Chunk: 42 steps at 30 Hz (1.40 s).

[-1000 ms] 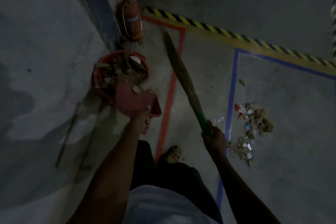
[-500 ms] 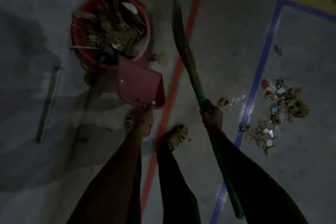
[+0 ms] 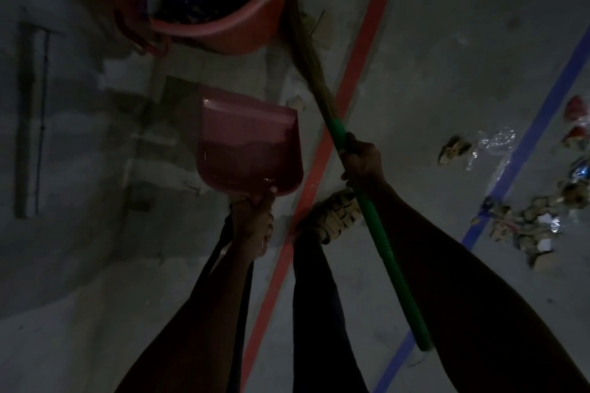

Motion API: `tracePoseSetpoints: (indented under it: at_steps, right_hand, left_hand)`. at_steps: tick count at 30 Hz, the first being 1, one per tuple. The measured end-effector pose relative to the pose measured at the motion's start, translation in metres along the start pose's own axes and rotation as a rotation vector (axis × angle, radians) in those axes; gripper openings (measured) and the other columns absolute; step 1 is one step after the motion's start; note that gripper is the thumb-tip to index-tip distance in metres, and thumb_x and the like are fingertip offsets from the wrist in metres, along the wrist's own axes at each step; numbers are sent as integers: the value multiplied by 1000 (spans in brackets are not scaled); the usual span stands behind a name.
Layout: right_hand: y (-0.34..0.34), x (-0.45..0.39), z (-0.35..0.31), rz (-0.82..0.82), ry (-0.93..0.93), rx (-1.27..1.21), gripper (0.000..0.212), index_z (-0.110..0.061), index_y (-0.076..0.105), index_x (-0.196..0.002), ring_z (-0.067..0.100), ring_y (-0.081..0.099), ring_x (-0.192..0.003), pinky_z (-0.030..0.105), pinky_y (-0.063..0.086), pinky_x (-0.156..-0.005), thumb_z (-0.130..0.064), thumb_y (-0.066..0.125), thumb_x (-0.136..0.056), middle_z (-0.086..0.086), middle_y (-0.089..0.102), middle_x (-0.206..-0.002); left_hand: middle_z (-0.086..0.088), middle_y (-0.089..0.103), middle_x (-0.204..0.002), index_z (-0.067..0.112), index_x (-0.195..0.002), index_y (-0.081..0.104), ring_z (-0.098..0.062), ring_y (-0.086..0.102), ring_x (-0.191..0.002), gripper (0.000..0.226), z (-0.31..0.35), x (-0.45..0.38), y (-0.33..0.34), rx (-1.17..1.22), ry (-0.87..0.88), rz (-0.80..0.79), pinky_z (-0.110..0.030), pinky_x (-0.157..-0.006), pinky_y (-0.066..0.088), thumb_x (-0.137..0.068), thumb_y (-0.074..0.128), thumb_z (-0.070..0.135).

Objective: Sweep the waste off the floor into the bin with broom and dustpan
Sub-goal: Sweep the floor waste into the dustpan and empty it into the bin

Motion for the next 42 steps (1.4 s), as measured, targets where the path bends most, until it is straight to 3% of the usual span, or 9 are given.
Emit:
tracePoseSetpoints:
  at_steps: [9, 15, 21, 24, 26, 28, 32, 38, 42]
  right_hand:
    - [-36, 7, 75, 215, 132, 59, 44, -23, 59, -135, 34, 70, -77, 55, 59, -67, -26, 60, -91, 13, 72, -96]
    - [-51, 44, 99, 349, -40, 196, 53, -14, 46, -145, 38, 68, -76, 50, 59, -66, -27, 49, -93, 20, 72, -95]
    - [-8, 51, 110, 182, -154, 117, 54, -14, 52, -143, 30, 65, -68, 43, 58, -62, -27, 49, -90, 15, 71, -85]
    - [18, 50, 118, 16, -87, 194, 41, -15, 60, -136, 23, 60, -70, 27, 51, -54, -13, 54, -95, 6, 65, -86]
    - [26, 46, 139, -31, 42, 218, 35, -15, 66, -127, 32, 66, -75, 35, 57, -61, -18, 54, -94, 12, 69, -90]
    - [20, 47, 155, 9, 113, 228, 38, -22, 65, -128, 37, 67, -75, 44, 60, -63, -26, 51, -93, 16, 69, -92]
    - [-12, 52, 171, 159, 75, 307, 40, -25, 57, -138, 37, 64, -83, 34, 50, -67, -30, 48, -100, 18, 68, -100]
    - [-56, 55, 213, 330, 221, 45, 43, -15, 54, -140, 44, 67, -79, 55, 58, -70, -22, 52, -97, 25, 70, -96]
    - [-76, 65, 235, 418, 402, -260, 41, -16, 55, -140, 39, 69, -69, 47, 60, -57, -19, 52, -99, 18, 66, -94]
  left_hand:
    - [-7, 38, -56, 12, -83, 54, -12, 30, -35, 46, -1, -19, -23, -5, 6, -20, -20, -40, 25, -83, 79, 51]
    - [-9, 42, -55, 7, -83, 60, -11, 34, -31, 38, 12, -21, -27, -8, 51, -6, -18, -37, 25, -92, 73, 41]
    - [6, 41, -39, 15, -61, 52, -6, 33, -28, 44, 6, -20, -26, 18, 44, 26, -14, -34, 25, -93, 72, 37]
    - [6, 42, -38, 14, -59, 51, -6, 33, -28, 46, 3, -21, -25, -9, 67, 42, -14, -33, 26, -94, 72, 37]
    - [4, 42, -39, 13, -59, 51, -7, 34, -27, 47, 0, -22, -25, -26, 70, 50, -15, -33, 27, -93, 72, 37]
    - [-1, 43, -44, 11, -61, 52, -9, 35, -28, 47, -2, -25, -22, -49, 69, 49, -16, -35, 28, -92, 74, 40]
    - [-7, 41, -54, 8, -79, 58, -12, 33, -31, 42, -8, -32, -9, -69, 82, 35, -19, -39, 28, -87, 77, 44]
    - [0, 37, -45, 12, -67, 49, -14, 30, -31, 49, -1, -25, 38, -141, 111, -21, -21, -43, 26, -87, 77, 48]
    - [0, 41, -44, 22, -45, 43, -14, 34, -32, 62, 12, -16, 74, -251, 87, -94, -21, -45, 29, -78, 77, 63]
Point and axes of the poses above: each hand's wrist, its own x-axis away from the middle knuckle, its own y-axis out of the palm, z = x × y, the point moved 9 cm from there along -x, towards the middle knuckle
